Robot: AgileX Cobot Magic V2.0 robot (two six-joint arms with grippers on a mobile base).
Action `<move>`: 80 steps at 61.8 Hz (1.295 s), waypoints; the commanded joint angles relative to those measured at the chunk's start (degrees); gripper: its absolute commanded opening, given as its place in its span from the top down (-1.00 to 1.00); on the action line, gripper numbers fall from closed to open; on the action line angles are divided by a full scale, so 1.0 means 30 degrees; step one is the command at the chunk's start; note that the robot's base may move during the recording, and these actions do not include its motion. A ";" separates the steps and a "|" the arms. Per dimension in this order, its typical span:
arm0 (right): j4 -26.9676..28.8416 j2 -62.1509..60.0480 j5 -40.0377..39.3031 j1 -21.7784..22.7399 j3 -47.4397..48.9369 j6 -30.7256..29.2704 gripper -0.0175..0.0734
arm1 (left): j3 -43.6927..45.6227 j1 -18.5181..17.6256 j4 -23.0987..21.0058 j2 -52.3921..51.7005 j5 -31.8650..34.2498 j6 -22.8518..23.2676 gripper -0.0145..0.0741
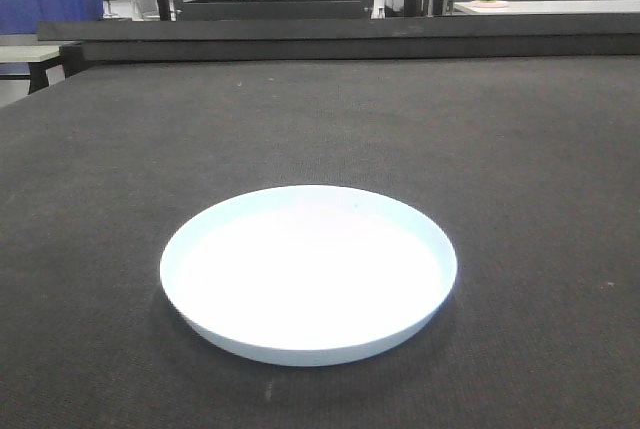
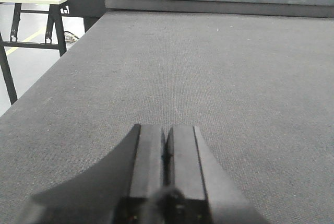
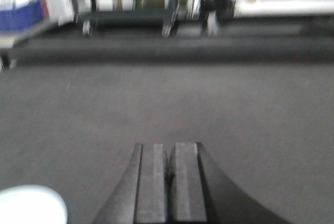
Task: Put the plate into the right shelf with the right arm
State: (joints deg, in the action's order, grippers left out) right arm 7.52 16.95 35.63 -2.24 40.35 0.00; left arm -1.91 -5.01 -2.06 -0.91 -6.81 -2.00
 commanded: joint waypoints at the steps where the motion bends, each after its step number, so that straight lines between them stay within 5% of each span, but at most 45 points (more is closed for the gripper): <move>1: 0.2458 0.3409 0.2499 -0.0012 0.3403 -0.2529 0.49 | -0.0154 -0.0097 -0.0110 -0.0132 0.1644 0.0062 0.78; 7: 0.5198 0.7245 0.5857 -0.0012 0.5899 -0.5759 0.49 | -0.0154 -0.0097 -0.0110 -0.0132 0.1644 0.0062 0.78; 13: 0.6330 1.0663 0.7514 -0.0012 0.7464 -0.6371 0.49 | -0.0154 -0.0097 -0.0110 -0.0132 0.1644 0.0062 0.78; 24: 0.6330 1.4960 0.7781 -0.0498 0.8766 -0.6371 0.49 | -0.0154 -0.0097 -0.0110 -0.0132 0.1644 0.0062 0.78; 36: 0.6030 1.8366 0.6135 -0.4254 0.8877 -0.6388 0.49 | -0.0154 -0.0097 -0.0110 -0.0132 0.1644 0.0062 0.78; 42: 0.4438 1.9904 0.4682 -0.6302 0.8877 -0.6388 0.49 | -0.0154 -0.0097 -0.0110 -0.0132 0.1644 0.0062 0.78; 53: 0.2655 2.2185 0.3314 -0.7868 0.8893 -0.6370 0.46 | -0.0154 -0.0097 -0.0110 -0.0132 0.1644 0.0062 0.78; 58: 0.2712 2.3037 0.3150 -0.8078 0.8893 -0.6370 0.20 | -0.0154 -0.0097 -0.0110 -0.0132 0.1644 0.0062 0.78; 67: 0.3596 2.4224 0.2478 -0.8222 0.8951 -0.6370 -0.78 | -0.0154 -0.0097 -0.0110 -0.0132 0.1644 0.0062 0.78; 80: 0.3621 2.5391 0.2038 -0.8222 0.8951 -0.6414 -0.77 | -0.0154 -0.0097 -0.0110 -0.0132 0.1644 0.0062 0.78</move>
State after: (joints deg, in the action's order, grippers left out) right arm 17.12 94.50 43.91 -26.85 65.27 -18.44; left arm -1.91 -5.01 -2.06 -0.91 -6.81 -2.00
